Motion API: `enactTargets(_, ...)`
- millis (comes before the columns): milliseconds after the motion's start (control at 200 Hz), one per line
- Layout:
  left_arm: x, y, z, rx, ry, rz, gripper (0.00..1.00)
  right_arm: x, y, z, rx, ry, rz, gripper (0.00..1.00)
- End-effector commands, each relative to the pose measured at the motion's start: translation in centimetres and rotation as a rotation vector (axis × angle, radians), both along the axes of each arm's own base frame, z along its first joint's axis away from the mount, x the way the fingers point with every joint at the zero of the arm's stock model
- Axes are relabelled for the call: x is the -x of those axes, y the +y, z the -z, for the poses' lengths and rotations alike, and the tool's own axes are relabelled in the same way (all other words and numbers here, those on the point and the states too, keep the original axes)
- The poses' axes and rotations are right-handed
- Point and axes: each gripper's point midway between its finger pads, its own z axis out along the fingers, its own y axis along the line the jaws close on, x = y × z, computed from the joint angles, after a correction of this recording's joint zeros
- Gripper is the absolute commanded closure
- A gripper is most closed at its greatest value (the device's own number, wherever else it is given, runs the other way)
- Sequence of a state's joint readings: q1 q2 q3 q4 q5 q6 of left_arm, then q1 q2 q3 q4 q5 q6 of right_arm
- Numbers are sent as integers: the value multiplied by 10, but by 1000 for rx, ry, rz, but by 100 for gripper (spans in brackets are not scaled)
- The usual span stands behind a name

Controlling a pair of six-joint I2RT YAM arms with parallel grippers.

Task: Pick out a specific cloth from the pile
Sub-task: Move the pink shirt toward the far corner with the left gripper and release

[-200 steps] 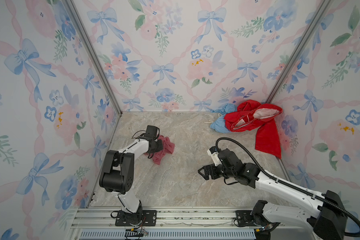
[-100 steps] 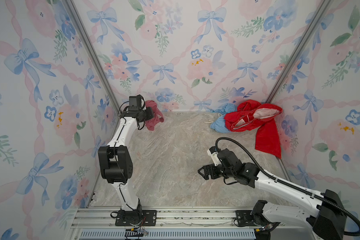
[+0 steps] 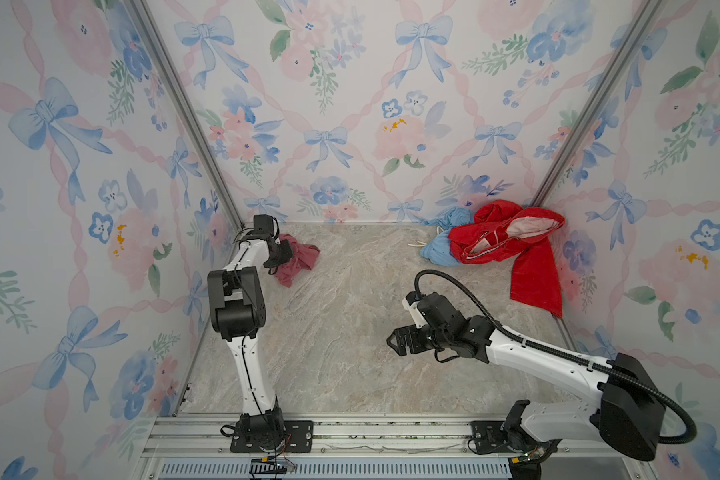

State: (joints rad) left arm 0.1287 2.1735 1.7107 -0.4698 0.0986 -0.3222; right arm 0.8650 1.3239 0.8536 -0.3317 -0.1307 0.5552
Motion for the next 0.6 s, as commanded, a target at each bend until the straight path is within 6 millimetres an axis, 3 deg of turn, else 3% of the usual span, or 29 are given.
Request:
enactTargets(0, 8, 22, 25, -140, 66, -27, 100, 2, 16, -10, -32, -3, -27, 3)
enactTargets(220, 1, 20, 29, -129, 60, 18, 100, 3, 20, -10, -21, -7, -20, 3)
enactTargets(375, -7, 16, 12, -114, 18, 35, 74, 5, 20, -16, -24, -27, -12, 3)
enactTargets(595, -8, 14, -20, -124, -43, 46, 47, 10, 18, -19, -18, -31, -14, 3)
